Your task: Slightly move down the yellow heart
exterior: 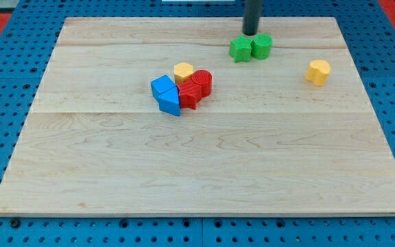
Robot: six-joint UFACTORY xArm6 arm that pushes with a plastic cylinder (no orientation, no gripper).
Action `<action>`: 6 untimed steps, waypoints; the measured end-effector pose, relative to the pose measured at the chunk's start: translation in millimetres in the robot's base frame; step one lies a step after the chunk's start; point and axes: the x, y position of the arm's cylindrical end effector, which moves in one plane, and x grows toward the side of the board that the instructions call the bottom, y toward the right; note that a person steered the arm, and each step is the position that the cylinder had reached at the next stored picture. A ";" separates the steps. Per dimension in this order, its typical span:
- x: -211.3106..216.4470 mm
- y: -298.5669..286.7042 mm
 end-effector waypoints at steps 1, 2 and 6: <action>55.2 37.7; 70.0 63.8; 72.9 83.9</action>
